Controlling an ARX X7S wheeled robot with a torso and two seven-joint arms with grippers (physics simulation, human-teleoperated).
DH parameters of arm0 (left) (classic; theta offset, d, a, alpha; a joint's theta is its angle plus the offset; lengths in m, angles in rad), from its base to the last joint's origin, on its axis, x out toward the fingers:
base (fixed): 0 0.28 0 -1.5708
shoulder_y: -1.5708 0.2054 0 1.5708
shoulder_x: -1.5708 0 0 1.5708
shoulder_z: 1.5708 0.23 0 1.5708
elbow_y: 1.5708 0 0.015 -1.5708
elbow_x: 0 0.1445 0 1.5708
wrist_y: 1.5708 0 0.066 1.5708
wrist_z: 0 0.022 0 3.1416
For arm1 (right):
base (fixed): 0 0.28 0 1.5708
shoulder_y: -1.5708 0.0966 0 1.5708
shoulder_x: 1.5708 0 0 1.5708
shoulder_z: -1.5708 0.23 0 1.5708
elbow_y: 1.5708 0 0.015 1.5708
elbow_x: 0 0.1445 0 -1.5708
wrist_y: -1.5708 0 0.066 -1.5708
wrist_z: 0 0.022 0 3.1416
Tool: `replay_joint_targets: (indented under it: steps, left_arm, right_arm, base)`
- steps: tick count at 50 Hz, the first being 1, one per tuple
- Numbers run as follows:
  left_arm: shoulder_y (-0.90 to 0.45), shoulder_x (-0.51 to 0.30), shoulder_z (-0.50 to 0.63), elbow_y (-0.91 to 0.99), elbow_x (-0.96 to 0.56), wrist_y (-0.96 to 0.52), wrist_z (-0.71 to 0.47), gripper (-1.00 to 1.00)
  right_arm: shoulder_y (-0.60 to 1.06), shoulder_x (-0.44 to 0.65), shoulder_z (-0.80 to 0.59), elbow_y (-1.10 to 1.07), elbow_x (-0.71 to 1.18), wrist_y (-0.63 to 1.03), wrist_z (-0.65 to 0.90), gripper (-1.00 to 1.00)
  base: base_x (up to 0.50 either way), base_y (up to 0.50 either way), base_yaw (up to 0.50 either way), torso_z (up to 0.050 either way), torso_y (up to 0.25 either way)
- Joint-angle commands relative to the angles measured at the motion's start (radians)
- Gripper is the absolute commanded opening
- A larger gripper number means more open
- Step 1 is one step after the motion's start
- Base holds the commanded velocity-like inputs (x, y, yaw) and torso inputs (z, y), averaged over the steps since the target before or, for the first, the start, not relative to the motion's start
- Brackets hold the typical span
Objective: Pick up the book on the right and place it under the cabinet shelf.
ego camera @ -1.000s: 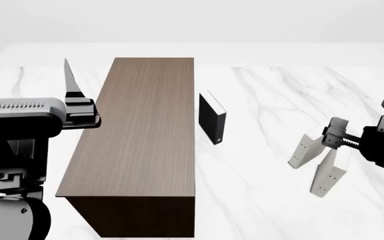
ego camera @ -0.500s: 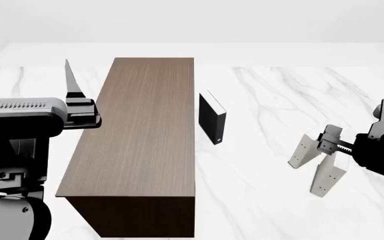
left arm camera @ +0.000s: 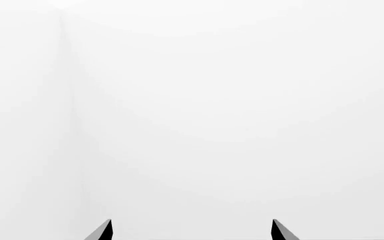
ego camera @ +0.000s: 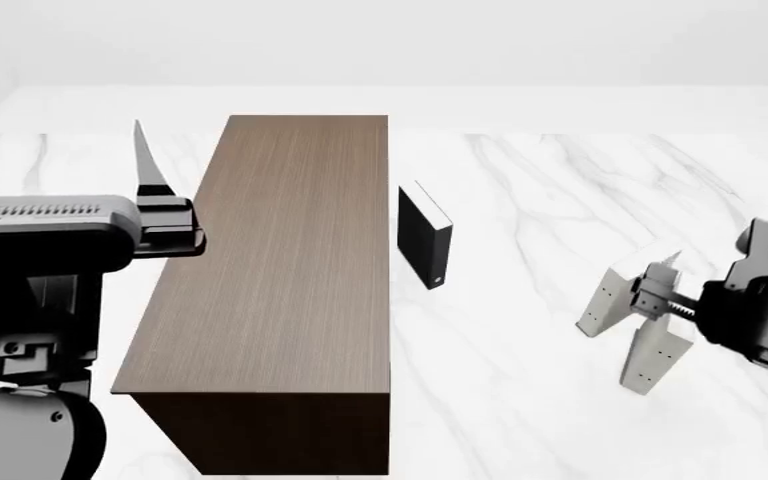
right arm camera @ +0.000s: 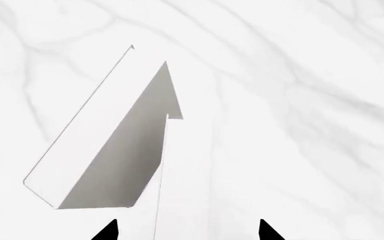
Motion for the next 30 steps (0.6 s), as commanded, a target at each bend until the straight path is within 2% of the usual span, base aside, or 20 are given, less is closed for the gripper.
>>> replay_joint_targets:
  steps: [1, 30]
  left_arm:
    - [-0.001, -0.004, 0.004, -0.012, 0.000, 0.008, -0.004, 1.00]
    - [0.000, -0.011, 0.012, -0.014, -0.005, 0.009, -0.014, 1.00]
  right_arm:
    - [0.013, -0.025, -0.023, 0.071, -0.035, -0.022, -0.041, 1.00]
    - [0.006, -0.066, -0.051, 0.164, -0.075, -0.060, -0.108, 1.00]
  base:
    - [0.00, 0.00, 0.00, 0.000, 0.000]
    - [0.00, 0.00, 0.00, 0.000, 0.000]
